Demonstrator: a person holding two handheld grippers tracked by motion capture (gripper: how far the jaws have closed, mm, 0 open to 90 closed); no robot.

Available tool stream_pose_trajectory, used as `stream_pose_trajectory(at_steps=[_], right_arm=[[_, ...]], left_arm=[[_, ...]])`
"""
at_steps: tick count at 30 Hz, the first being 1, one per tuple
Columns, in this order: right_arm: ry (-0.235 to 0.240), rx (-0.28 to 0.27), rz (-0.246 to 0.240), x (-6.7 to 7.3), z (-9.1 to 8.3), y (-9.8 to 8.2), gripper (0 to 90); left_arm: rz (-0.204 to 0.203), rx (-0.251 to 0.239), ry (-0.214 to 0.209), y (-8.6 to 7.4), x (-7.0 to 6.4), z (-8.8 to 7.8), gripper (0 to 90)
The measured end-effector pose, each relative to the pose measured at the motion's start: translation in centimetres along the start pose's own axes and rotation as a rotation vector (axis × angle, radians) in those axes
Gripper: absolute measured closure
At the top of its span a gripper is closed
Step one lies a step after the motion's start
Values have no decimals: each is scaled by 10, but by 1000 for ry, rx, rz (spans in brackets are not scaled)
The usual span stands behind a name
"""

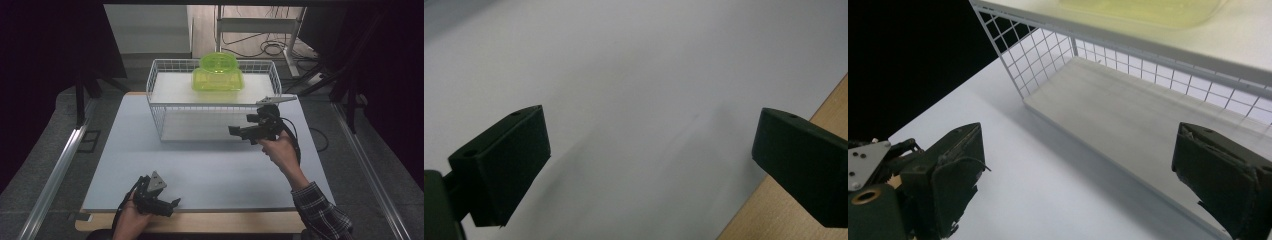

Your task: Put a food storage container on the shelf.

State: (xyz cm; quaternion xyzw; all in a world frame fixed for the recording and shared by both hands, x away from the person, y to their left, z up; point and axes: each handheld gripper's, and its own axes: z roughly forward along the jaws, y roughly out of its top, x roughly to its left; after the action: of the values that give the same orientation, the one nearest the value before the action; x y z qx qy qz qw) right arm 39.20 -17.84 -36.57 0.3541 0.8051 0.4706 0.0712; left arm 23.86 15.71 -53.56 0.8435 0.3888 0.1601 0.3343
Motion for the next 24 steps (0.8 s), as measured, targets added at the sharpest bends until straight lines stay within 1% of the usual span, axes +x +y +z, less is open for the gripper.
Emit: stream_pose_trajectory(at_steps=[6, 8, 11, 15, 24], right_arm=[[0, 2, -2, 0, 1, -8, 69], [-7, 9, -8, 0, 2, -11, 68], [-23, 11, -33, 1, 4, -15, 61], [-43, 29, -61, 3, 7, -22, 50], [-56, 36, -70, 3, 11, -32, 45]], left_arm=[[0, 0, 0, 0, 0, 0, 18], [0, 0, 0, 0, 0, 0, 19], [0, 1, 0, 0, 0, 0, 19], [2, 3, -1, 0, 0, 0, 19], [0, 0, -1, 0, 0, 0, 19]])
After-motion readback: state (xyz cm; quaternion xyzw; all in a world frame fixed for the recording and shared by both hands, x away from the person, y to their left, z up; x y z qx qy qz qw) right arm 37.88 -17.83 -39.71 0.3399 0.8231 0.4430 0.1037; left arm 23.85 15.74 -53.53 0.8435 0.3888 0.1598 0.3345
